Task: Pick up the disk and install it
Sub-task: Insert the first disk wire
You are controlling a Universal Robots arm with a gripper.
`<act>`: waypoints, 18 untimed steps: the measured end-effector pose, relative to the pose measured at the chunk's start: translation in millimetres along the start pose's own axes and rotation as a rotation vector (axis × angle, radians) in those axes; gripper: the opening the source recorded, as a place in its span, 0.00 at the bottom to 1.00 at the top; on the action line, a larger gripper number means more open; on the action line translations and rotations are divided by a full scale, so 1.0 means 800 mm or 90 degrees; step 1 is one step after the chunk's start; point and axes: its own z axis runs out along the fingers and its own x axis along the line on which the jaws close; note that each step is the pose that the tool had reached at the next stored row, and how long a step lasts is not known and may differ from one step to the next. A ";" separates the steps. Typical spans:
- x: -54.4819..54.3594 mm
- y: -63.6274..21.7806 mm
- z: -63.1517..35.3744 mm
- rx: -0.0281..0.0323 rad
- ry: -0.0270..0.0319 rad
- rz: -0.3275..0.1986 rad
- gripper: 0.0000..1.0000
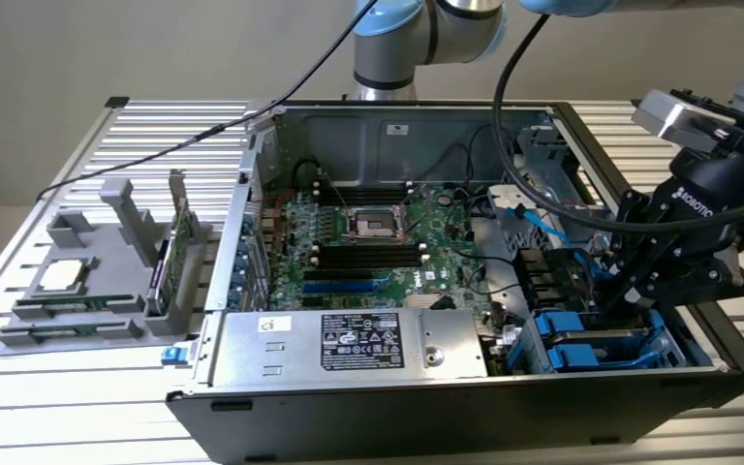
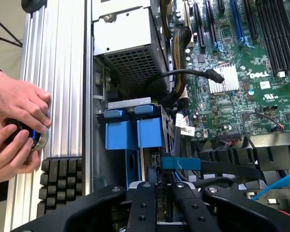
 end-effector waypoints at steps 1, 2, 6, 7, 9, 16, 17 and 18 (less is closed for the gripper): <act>0.000 0.000 0.000 -0.0002 0.0000 0.000 0.18; 0.000 0.000 0.000 -0.0004 0.0001 0.000 0.18; 0.000 0.000 0.000 -0.0011 0.0002 0.000 0.18; 0.000 0.000 0.000 -0.0011 0.0002 0.000 0.19; 0.000 0.000 0.000 -0.0015 0.0001 0.000 0.25; 0.000 0.000 0.000 -0.0022 0.0003 -0.001 0.44; 0.000 0.000 0.000 -0.0023 0.0005 0.000 0.44; 0.001 0.000 -0.001 -0.0022 0.0006 0.000 0.44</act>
